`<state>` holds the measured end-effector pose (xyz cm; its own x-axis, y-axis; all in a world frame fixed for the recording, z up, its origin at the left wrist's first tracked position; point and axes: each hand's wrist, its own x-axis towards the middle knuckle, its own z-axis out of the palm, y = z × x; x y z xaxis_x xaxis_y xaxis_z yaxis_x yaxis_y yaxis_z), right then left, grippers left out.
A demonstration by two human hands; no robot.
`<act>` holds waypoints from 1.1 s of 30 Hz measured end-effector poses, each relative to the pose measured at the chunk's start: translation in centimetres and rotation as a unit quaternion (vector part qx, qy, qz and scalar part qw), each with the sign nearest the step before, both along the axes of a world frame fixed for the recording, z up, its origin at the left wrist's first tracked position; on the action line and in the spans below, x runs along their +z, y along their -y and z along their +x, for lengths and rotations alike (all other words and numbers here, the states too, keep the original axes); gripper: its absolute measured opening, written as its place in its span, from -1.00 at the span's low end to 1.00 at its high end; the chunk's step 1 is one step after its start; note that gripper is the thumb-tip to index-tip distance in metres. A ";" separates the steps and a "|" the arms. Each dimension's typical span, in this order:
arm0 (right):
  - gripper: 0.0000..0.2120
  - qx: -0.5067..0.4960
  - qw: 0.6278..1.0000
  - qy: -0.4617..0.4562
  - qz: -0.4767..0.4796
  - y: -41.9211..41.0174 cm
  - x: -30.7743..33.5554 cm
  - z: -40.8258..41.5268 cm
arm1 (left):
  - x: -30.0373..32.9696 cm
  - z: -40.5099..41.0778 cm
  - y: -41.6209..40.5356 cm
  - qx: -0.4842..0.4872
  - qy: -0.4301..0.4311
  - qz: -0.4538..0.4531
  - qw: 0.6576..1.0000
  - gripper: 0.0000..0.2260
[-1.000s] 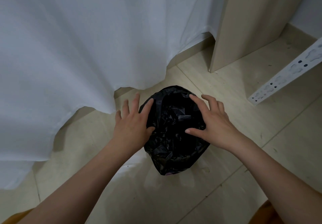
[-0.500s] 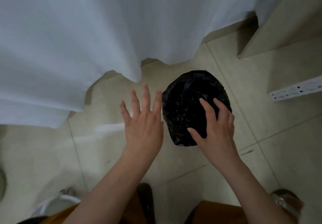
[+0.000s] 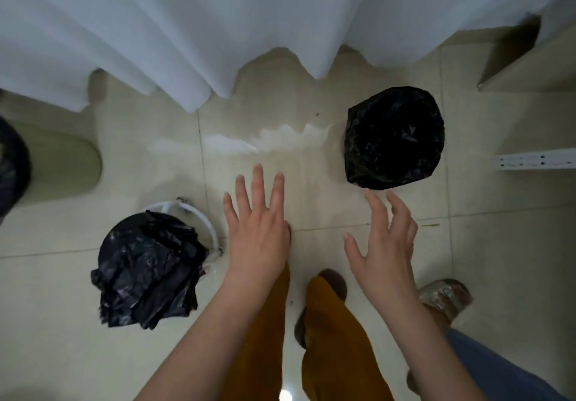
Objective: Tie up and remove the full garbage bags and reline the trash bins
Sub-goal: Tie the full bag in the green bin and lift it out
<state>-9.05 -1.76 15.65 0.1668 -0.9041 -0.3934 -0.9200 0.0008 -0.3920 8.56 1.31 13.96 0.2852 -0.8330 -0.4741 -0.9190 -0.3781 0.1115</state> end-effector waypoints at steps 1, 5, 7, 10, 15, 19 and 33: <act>-0.33 0.015 1.000 -0.001 0.009 -0.8 1.1 0.8 | 1.2 0.4 -1.2 0.013 -0.001 0.003 1.000 -0.29; -0.34 0.091 0.995 -0.003 0.027 -3.6 5.1 4.5 | 5.3 2.4 -6.2 0.071 0.008 0.004 0.997 -0.31; -0.34 0.128 0.991 -0.001 0.030 -5.2 6.9 6.2 | 7.2 3.4 -9.0 0.105 0.013 0.003 0.994 -0.32; -0.35 0.182 0.983 0.003 0.022 -7.6 9.6 8.3 | 9.9 5.2 -13.2 0.167 0.008 0.000 0.986 -0.33; -0.34 0.228 0.973 -0.011 0.019 -11.8 12.6 12.3 | 13.4 10.2 -20.5 0.247 0.024 -0.008 0.969 -0.31; -0.36 0.257 0.966 -0.023 0.010 -15.4 13.5 18.1 | 14.3 16.6 -25.9 0.295 0.021 -0.018 0.955 -0.32; -0.32 0.218 0.975 0.026 0.019 -32.3 13.8 48.6 | 17.3 45.9 -43.4 0.221 0.045 -0.021 0.974 -0.37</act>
